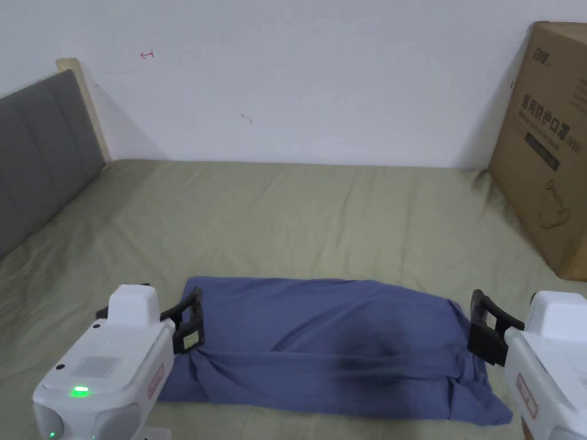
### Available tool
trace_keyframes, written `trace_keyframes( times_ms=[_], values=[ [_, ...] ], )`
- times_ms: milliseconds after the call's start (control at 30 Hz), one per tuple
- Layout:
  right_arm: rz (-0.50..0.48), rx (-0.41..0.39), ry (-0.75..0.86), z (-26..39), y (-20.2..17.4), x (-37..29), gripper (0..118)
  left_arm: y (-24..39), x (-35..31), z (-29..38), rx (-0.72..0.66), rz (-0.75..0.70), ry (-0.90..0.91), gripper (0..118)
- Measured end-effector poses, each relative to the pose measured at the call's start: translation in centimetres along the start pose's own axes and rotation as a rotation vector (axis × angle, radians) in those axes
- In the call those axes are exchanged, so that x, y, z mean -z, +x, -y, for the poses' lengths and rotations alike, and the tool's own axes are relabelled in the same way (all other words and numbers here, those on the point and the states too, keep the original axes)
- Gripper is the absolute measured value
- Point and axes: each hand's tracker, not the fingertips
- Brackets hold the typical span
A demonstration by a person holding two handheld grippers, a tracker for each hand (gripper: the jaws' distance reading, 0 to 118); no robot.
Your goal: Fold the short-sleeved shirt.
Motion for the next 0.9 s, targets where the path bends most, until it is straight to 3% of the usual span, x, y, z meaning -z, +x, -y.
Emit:
trace_keyframes(
  times_ms=[33, 67, 233, 333, 633, 667, 700, 733, 800, 833, 900],
  values=[
    [0.000, -0.016, 0.016, 0.1, -0.2, -0.5, 16, 0.0, -0.5, 0.2, 0.001, 0.013, -0.001, 12],
    [0.007, -0.034, 0.027, 0.1, -0.5, -0.9, 0, 0.0, -0.8, 0.4, -0.009, 0.026, -0.004, 3],
    [-0.008, -0.049, 0.030, 0.3, -0.7, -1.8, 0, -0.2, -1.2, 1.1, -0.096, 0.065, -0.066, 0],
    [-0.008, -0.045, 0.025, 0.5, -0.5, -1.5, 0, -1.1, -0.4, 1.6, -0.077, 0.043, -0.117, 0],
    [-0.015, -0.017, -0.023, 1.0, 0.3, 0.6, 0, -4.6, 6.9, 5.1, -0.104, 0.006, -0.472, 0],
    [-0.013, -0.017, -0.030, 1.1, 0.3, 0.9, 0, -4.9, 7.6, 5.5, -0.127, 0.006, -0.502, 5],
    [-0.010, -0.019, -0.037, 1.3, 0.4, 1.3, 0, -5.4, 8.6, 6.1, -0.146, -0.011, -0.554, 20],
    [-0.008, -0.020, -0.045, 1.5, 0.5, 1.8, 0, -5.7, 9.6, 6.7, -0.158, -0.021, -0.597, 39],
    [-0.001, -0.015, -0.065, 1.8, 0.7, 2.6, 0, -6.5, 11.6, 8.3, -0.164, -0.045, -0.677, 89],
    [0.000, -0.009, -0.077, 2.1, 0.9, 3.0, 0, -6.5, 12.3, 8.9, -0.153, -0.062, -0.705, 101],
    [0.003, 0.000, -0.101, 2.7, 1.2, 3.8, 0, -6.5, 13.5, 10.0, -0.133, -0.082, -0.735, 103]
  ],
)
